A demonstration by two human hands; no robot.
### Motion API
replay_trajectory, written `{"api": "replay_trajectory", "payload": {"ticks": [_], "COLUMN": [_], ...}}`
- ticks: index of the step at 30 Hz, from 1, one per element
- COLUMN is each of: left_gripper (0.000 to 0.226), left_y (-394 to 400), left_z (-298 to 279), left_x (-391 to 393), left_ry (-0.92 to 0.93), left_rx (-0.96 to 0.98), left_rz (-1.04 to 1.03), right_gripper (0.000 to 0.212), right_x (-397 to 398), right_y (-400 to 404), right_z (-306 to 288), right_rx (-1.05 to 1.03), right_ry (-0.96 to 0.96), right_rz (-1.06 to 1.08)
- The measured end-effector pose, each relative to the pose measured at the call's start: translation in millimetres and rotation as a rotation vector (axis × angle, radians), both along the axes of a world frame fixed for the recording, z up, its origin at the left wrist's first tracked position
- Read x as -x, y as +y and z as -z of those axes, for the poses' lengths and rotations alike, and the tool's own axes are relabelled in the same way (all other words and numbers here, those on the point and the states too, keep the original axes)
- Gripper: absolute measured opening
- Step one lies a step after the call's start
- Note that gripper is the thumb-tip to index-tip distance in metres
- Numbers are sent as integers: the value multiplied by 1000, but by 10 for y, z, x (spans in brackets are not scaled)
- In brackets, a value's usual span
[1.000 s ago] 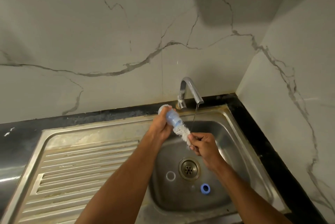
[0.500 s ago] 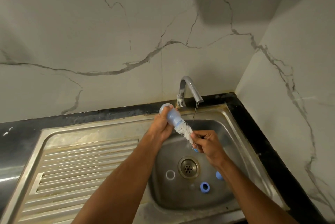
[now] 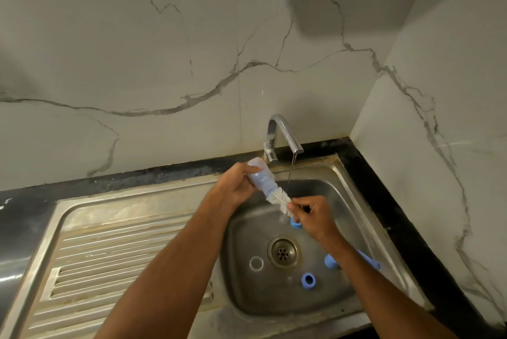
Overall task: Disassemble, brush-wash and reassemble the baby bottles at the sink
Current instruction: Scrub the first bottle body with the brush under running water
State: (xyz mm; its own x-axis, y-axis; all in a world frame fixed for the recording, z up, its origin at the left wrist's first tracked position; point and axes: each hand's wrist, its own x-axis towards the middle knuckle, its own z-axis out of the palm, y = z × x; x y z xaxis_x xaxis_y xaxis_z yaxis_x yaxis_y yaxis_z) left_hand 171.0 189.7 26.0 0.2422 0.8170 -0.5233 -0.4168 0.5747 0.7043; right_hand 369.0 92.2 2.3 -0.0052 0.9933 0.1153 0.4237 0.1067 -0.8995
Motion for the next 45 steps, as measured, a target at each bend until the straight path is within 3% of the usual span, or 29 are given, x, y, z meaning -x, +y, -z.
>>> {"api": "replay_trajectory", "payload": {"ticks": [3, 7, 10, 15, 21, 28, 33, 37, 40, 43, 45], "left_gripper": [32, 66, 54, 48, 24, 35, 47, 64, 55, 36, 35], "left_y": [35, 141, 29, 53, -39, -92, -35, -74, -17, 5, 0], "left_z": [-121, -119, -88, -38, -64, -111, -97, -43, -24, -79, -114], "left_x": [-192, -84, -224, -63, -123, -153, -42, -81, 88, 197, 185], "left_ry": [-62, -132, -132, -315, -311, -494, -435, -259, -241, -177, -155], "left_rx": [40, 32, 51, -22, -60, -70, -72, 29, -1, -29, -41], "left_rz": [-159, -295, -268, -312, -196, -209, -227, -188, -190, -139, -113], "right_gripper": [13, 22, 18, 21, 21, 22, 20, 14, 14, 8, 8], "right_x": [145, -3, 49, 50, 124, 102, -18, 75, 20, -79, -61], "right_y": [8, -96, -39, -92, -36, -1, -64, 32, 76, 121, 138], "right_z": [-53, -191, -247, -164, -190, -265, -203, -289, -298, -226, -178], "right_rx": [2, 69, 128, 207, 265, 250, 246, 180, 48, 12, 0], "right_ry": [105, 234, 314, 407, 520, 499, 445, 379, 196, 17, -47], "right_rz": [14, -40, 2, -40, -57, -88, -77, 19, 30, 36, 48]}}
